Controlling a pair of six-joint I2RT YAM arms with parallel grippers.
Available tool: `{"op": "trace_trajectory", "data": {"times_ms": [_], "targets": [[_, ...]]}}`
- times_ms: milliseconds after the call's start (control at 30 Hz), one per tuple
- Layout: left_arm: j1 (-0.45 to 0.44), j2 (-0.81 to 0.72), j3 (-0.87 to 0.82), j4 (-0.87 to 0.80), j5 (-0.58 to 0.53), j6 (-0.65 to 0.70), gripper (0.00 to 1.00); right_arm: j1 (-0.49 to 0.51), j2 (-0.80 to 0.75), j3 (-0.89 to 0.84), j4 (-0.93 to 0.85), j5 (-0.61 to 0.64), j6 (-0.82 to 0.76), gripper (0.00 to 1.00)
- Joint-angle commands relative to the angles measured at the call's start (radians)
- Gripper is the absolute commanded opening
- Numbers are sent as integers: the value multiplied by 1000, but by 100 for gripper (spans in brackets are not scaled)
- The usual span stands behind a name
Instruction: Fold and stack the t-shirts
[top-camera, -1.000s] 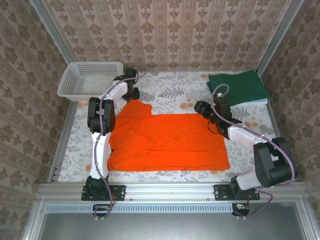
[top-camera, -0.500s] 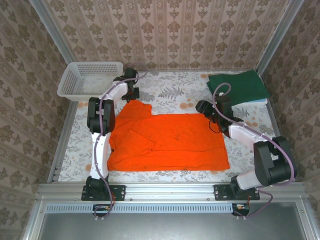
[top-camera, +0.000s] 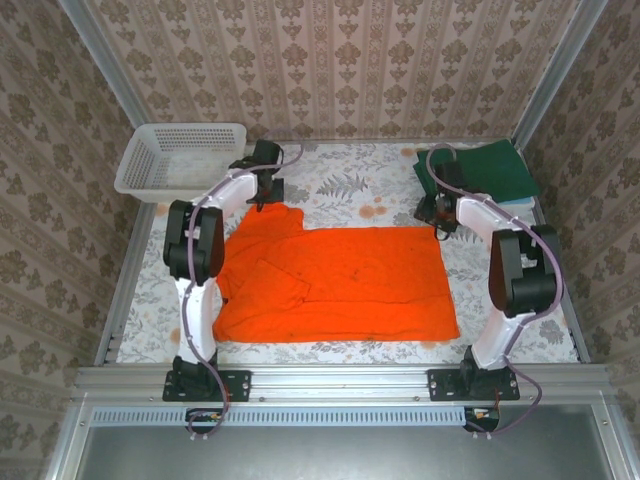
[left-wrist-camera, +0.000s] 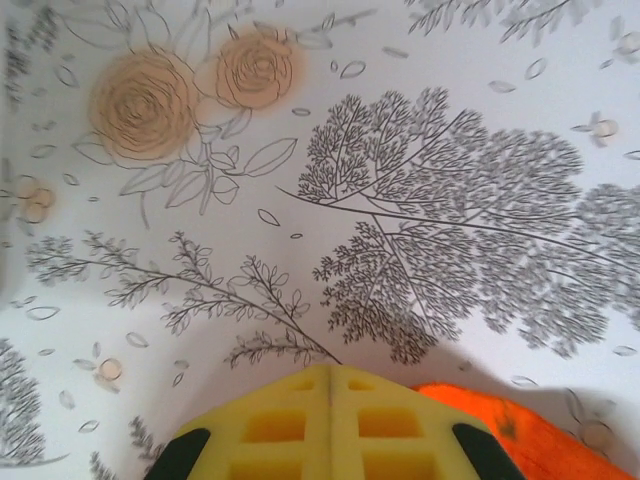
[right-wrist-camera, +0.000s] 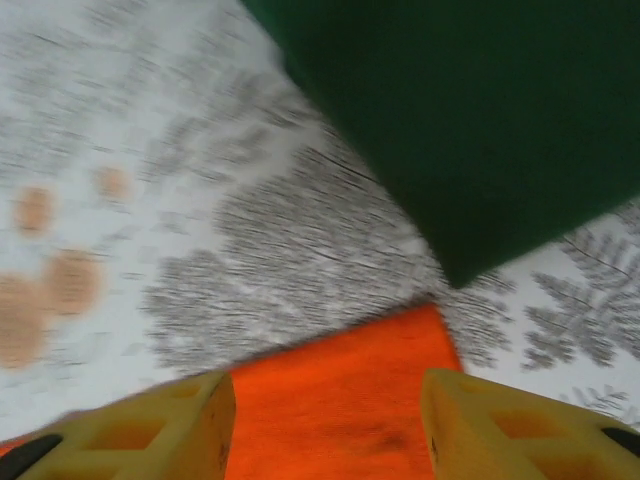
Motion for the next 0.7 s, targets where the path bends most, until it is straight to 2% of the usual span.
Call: {"op": "trace_trajectory", "data": {"times_ms": [0,133,267,433,667], "targets": [[-12,-91,-58,70,-35,4,0,-15,59,54,-105,9,-57,50],[-27,-142,-119,99,-44,4,0,-17,80,58,-118,68,-66,48],[-37,-153,-135,102,-59,8,0,-18,111,82,-117,74,-69,46],[-40,-150,-136,100,-52,4,0,-29,155,118,-130,57,-73,40],[-44,-159,-153,109,-49,1,0,-29,183,149,-153,54,-67,37]]}}
